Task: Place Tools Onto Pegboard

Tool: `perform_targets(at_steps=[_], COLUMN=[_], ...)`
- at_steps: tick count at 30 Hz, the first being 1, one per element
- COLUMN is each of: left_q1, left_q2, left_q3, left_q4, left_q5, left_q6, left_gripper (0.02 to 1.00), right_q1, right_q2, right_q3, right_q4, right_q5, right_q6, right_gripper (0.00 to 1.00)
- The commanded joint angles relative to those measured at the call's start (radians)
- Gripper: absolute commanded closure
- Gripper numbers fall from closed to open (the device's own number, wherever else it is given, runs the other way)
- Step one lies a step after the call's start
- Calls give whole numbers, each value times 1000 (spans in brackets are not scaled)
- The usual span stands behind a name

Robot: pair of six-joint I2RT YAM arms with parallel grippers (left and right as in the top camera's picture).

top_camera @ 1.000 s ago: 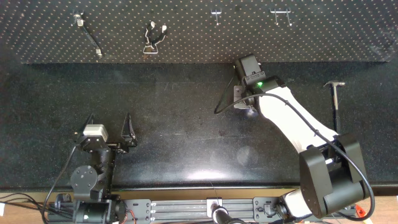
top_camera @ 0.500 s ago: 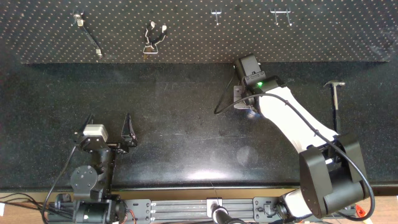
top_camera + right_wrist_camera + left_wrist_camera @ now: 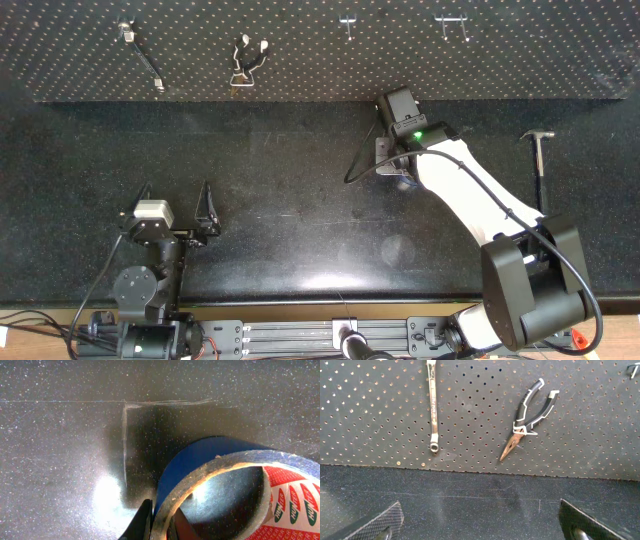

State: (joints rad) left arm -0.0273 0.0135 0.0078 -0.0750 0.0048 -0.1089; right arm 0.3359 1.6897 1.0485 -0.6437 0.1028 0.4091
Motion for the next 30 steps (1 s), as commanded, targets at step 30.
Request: perform_targets(at_steps=[30], left_q1=[6], left_q2=[-10], left_q3=[-2], left_q4=[-7], left_q5=[8], left_q6=[10], left_gripper=[23], right_q1=[157], right_q2=[-413], right_q3=[17], right_q4=[586], right_q5=[29], right_q6=[-504], right_gripper=[923])
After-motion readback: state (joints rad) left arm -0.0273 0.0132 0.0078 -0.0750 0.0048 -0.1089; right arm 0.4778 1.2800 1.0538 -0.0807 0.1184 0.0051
